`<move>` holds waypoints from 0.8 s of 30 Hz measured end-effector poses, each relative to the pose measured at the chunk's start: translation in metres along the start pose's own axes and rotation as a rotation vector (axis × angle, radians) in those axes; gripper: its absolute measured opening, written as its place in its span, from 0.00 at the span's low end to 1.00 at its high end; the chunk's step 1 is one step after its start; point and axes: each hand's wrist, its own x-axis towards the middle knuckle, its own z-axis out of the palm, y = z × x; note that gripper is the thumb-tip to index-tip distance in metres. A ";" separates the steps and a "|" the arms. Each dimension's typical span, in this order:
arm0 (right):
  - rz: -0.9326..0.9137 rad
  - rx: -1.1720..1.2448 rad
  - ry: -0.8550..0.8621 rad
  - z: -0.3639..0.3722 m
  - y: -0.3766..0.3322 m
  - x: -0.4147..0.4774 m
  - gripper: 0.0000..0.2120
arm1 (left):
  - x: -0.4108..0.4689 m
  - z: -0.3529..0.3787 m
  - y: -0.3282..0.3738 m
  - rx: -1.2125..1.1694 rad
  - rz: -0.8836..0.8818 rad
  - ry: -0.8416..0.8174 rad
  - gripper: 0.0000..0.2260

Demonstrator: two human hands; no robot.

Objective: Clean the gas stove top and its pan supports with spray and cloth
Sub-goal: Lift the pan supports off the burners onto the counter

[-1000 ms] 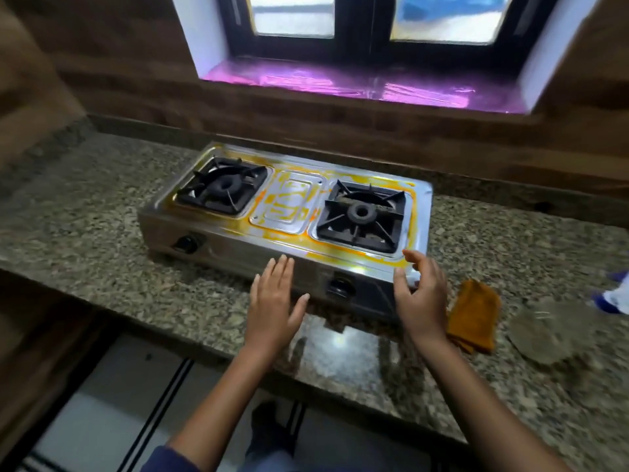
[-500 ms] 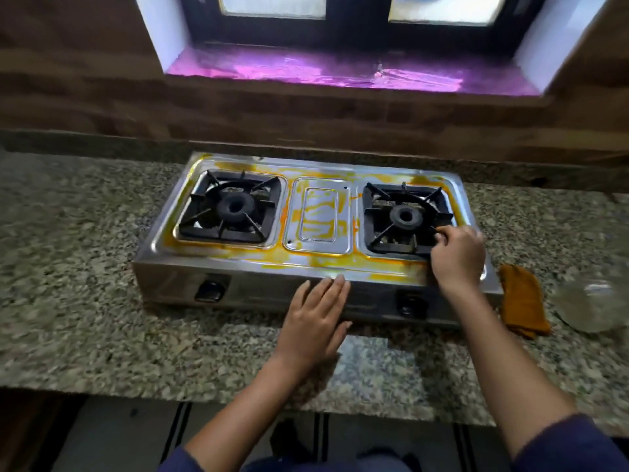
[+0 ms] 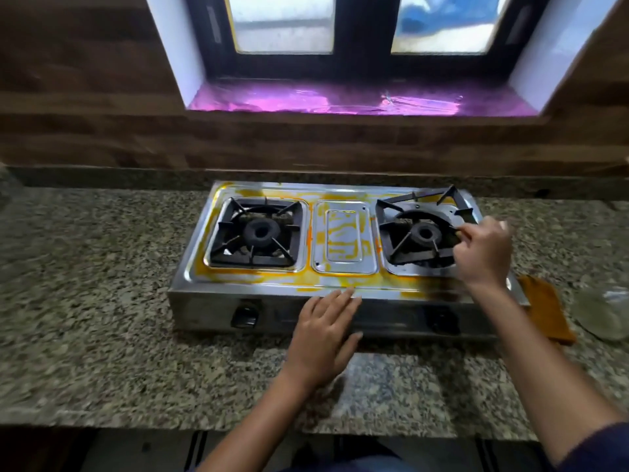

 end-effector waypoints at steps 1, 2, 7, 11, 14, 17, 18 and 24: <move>-0.004 0.021 0.023 0.002 0.000 -0.003 0.13 | -0.001 -0.007 -0.010 -0.002 -0.048 0.041 0.24; -0.008 0.048 0.043 0.003 0.000 -0.007 0.14 | -0.002 -0.015 -0.021 0.003 -0.119 0.085 0.23; 0.000 0.227 0.085 0.007 -0.025 -0.023 0.13 | 0.006 -0.049 -0.084 0.121 -0.646 0.267 0.16; -0.033 0.358 0.061 0.012 -0.040 -0.029 0.10 | 0.032 -0.063 -0.108 0.090 -0.871 0.153 0.15; -0.055 0.414 0.024 0.017 -0.046 -0.030 0.10 | 0.052 -0.064 -0.117 0.149 -0.928 0.014 0.18; -0.077 0.448 -0.012 0.021 -0.051 -0.030 0.09 | 0.065 -0.063 -0.118 0.236 -0.920 -0.080 0.17; -0.078 0.464 -0.029 0.022 -0.053 -0.030 0.09 | 0.068 -0.063 -0.118 0.266 -0.921 -0.096 0.17; -0.091 0.550 -0.077 0.033 -0.063 -0.026 0.10 | 0.078 -0.061 -0.125 0.372 -0.866 -0.159 0.15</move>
